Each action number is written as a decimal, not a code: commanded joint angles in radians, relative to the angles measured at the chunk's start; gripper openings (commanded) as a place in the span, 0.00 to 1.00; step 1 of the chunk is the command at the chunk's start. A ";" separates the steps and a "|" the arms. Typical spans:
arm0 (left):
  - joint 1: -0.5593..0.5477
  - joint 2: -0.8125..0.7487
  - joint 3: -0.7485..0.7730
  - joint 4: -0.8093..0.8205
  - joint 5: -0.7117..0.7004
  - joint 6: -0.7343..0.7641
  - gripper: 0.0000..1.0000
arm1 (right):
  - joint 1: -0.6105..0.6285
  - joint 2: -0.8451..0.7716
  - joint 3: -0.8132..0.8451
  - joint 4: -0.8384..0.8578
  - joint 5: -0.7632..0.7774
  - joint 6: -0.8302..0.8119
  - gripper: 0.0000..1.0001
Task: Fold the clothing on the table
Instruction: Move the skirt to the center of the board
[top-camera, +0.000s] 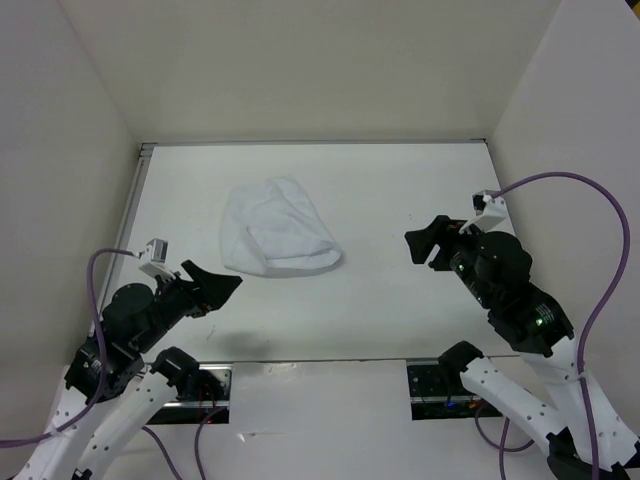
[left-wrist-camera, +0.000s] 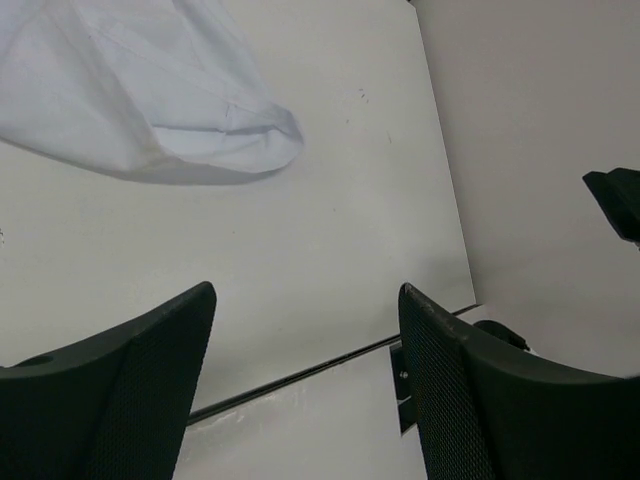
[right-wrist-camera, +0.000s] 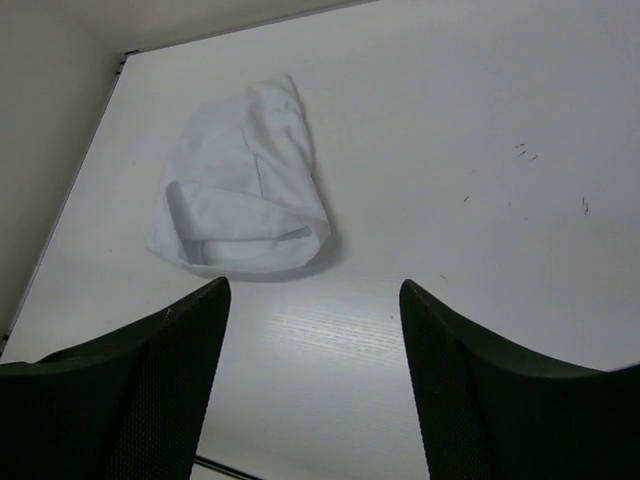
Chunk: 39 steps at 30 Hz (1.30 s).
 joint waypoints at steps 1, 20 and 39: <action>-0.004 0.052 -0.003 0.078 0.005 0.040 0.81 | 0.005 0.034 -0.009 -0.011 0.028 0.009 0.74; 0.097 1.384 0.725 0.218 -0.294 0.218 0.76 | 0.005 -0.054 -0.009 -0.011 -0.055 0.029 0.75; 0.193 1.873 1.012 0.285 -0.228 0.109 0.73 | 0.005 0.029 0.000 -0.030 -0.198 0.072 0.73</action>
